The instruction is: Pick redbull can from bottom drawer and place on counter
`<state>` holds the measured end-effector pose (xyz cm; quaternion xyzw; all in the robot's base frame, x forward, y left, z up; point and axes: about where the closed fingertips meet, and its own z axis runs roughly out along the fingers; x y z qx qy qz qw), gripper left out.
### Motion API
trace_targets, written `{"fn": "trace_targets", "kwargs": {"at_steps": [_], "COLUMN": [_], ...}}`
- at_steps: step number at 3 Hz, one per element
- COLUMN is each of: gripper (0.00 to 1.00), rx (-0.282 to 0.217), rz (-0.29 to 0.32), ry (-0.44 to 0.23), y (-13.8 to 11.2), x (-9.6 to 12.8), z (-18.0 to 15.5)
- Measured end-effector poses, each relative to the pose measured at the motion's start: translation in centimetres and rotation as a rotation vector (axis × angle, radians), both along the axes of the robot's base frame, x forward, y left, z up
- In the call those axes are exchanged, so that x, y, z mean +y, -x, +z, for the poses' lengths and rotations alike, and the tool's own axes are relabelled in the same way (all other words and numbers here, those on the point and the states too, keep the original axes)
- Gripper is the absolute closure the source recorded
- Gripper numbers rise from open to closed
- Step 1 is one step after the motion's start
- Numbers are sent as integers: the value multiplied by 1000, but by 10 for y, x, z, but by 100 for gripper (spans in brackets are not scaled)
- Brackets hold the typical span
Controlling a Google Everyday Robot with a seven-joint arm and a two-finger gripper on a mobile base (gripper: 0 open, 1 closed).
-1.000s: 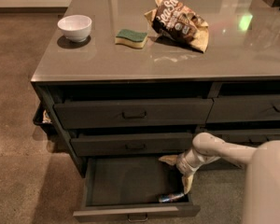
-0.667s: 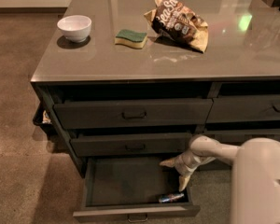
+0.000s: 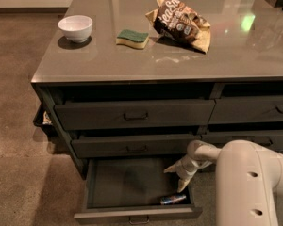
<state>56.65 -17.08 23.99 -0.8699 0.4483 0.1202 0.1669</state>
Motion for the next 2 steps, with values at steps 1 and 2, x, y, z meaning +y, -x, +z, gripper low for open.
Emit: {"fn": "trace_targets", "kwargs": {"at_steps": [1, 2], "gripper": [29, 30], "rx": [23, 50], "rz": [-15, -29], "ry": [26, 40], "y": [0, 2], "x": [-7, -12], "z": [-18, -36]}}
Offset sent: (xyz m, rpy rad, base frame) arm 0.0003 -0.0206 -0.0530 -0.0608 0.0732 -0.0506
